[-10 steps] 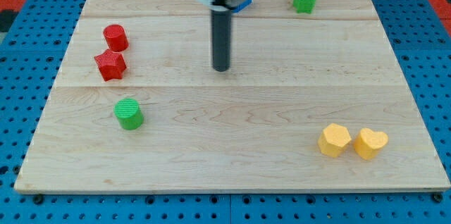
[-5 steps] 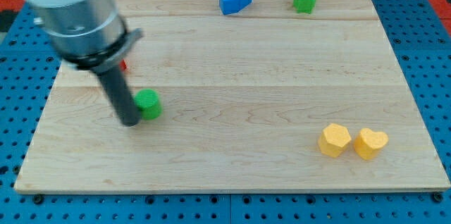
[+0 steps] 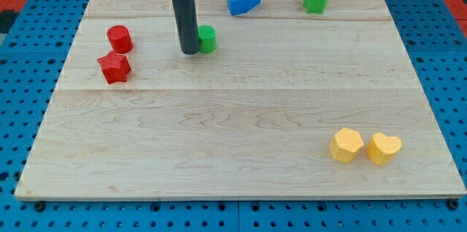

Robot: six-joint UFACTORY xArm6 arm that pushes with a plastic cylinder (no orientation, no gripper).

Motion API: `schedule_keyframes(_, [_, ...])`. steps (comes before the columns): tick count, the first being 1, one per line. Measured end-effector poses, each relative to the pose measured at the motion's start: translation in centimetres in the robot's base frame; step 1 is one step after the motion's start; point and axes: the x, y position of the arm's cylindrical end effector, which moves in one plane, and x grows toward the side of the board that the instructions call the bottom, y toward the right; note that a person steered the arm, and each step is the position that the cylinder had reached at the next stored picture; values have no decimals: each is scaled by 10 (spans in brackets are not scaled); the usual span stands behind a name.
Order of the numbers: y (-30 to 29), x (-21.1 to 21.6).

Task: Drag the green circle into the bottom side of the green star

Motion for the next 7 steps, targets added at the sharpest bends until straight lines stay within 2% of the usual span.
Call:
schedule_keyframes(1, [-11, -18])
schedule_keyframes(3, [92, -21])
schedule_keyframes(4, [115, -19])
schedule_keyframes(5, [174, -40])
schedule_keyframes(6, [187, -31])
schedule_keyframes(7, [218, -48])
